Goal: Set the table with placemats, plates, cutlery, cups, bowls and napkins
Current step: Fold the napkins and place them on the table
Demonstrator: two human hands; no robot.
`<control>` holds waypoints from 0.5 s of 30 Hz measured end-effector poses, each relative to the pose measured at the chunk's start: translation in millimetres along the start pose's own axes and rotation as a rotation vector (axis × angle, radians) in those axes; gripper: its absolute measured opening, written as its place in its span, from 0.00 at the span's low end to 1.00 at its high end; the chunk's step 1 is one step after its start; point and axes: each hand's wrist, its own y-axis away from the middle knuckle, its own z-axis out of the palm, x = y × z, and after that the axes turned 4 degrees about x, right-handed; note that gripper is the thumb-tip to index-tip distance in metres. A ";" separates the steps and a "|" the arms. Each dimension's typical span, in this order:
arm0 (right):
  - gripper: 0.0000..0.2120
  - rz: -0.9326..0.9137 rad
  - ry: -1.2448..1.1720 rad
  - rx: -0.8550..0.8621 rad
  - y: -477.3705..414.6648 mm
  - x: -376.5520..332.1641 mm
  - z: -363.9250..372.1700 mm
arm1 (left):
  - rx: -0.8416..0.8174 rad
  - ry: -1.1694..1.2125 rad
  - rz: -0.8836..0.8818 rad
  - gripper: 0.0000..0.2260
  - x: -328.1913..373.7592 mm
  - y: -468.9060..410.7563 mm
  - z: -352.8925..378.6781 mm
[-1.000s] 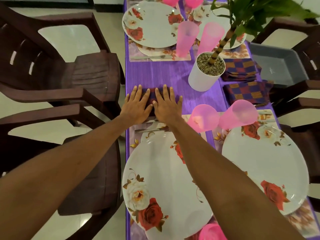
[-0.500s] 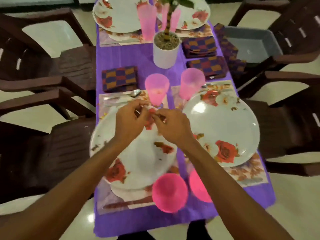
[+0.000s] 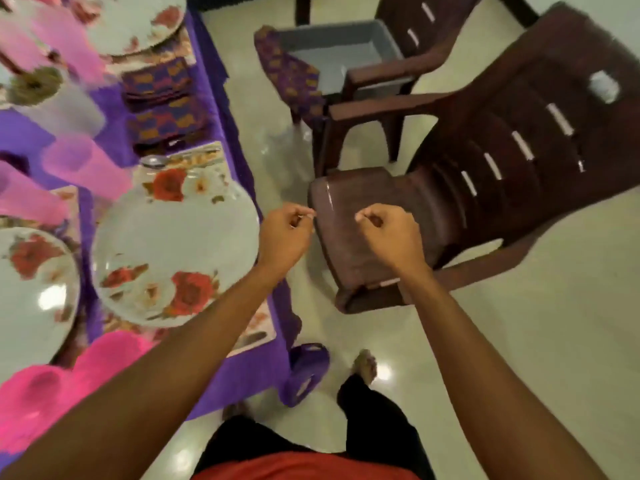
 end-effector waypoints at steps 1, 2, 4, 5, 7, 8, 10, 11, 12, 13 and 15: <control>0.08 0.037 0.001 -0.009 -4.5 13.5 -14.2 | -0.026 -0.021 -0.023 0.09 7.6 0.0 18.3; 0.08 0.063 0.009 -0.017 -9.9 24.4 -26.7 | -0.051 -0.056 -0.025 0.10 14.0 -0.8 33.6; 0.08 0.076 0.033 -0.054 -21.6 38.4 -41.2 | -0.090 -0.110 -0.020 0.09 17.6 -7.8 51.5; 0.08 0.080 0.046 -0.073 -30.3 45.7 -48.9 | -0.100 -0.133 -0.027 0.08 19.5 -13.9 59.6; 0.08 0.087 0.063 -0.104 -49.7 55.4 -61.0 | -0.100 -0.174 -0.066 0.08 21.6 -28.8 71.7; 0.08 0.089 0.073 -0.114 -61.0 58.4 -65.4 | -0.091 -0.175 -0.086 0.08 24.3 -36.5 76.0; 0.08 0.085 0.109 -0.147 -85.3 61.1 -70.8 | -0.054 -0.158 -0.127 0.10 30.3 -51.4 80.4; 0.08 0.080 0.129 -0.164 -97.9 61.2 -71.9 | -0.035 -0.153 -0.149 0.10 31.4 -59.9 80.8; 0.07 0.072 0.147 -0.184 -110.4 61.0 -72.5 | -0.016 -0.154 -0.166 0.09 33.0 -69.0 80.4; 0.07 0.060 0.162 -0.209 -123.1 59.9 -72.8 | -0.001 -0.163 -0.179 0.09 35.4 -78.2 78.9; 0.06 0.037 0.198 -0.261 -149.0 56.1 -72.5 | 0.015 -0.182 -0.194 0.08 40.1 -98.4 75.5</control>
